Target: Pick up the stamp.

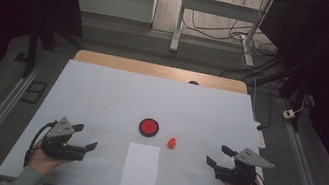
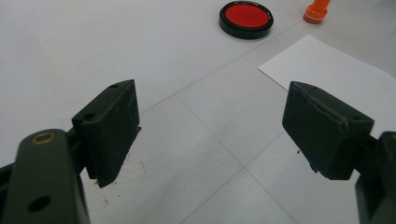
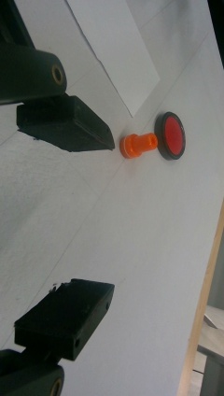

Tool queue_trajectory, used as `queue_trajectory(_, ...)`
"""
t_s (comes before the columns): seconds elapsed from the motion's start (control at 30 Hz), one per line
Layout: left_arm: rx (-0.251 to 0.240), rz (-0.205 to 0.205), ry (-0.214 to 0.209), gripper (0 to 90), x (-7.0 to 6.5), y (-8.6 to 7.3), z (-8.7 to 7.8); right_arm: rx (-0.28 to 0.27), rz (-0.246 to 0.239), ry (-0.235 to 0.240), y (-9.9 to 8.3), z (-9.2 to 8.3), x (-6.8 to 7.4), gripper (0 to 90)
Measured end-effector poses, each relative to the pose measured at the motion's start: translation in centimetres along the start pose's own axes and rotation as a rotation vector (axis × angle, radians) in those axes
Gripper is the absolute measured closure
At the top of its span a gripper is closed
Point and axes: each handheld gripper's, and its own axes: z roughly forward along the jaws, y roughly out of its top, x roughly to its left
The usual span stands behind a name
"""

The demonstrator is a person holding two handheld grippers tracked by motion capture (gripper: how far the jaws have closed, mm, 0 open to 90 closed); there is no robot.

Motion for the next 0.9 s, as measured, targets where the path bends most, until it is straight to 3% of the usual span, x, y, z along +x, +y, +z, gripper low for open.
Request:
queue_trajectory(0.3,0.019,0.012,-0.016,19.8,-0.4,0.1,0.4,-0.016,0.013,-0.006,1.2,-0.3,0.6,27.5)
queue_trajectory(0.43,0.016,0.007,-0.018,20.0,-0.2,0.1,0.5,0.000,0.021,0.003,2.4,0.5,1.0,28.1)
queue_trajectory(0.9,0.015,0.014,-0.020,19.9,-0.4,-0.1,0.5,0.062,-0.009,0.052,4.0,3.1,2.1,29.2)
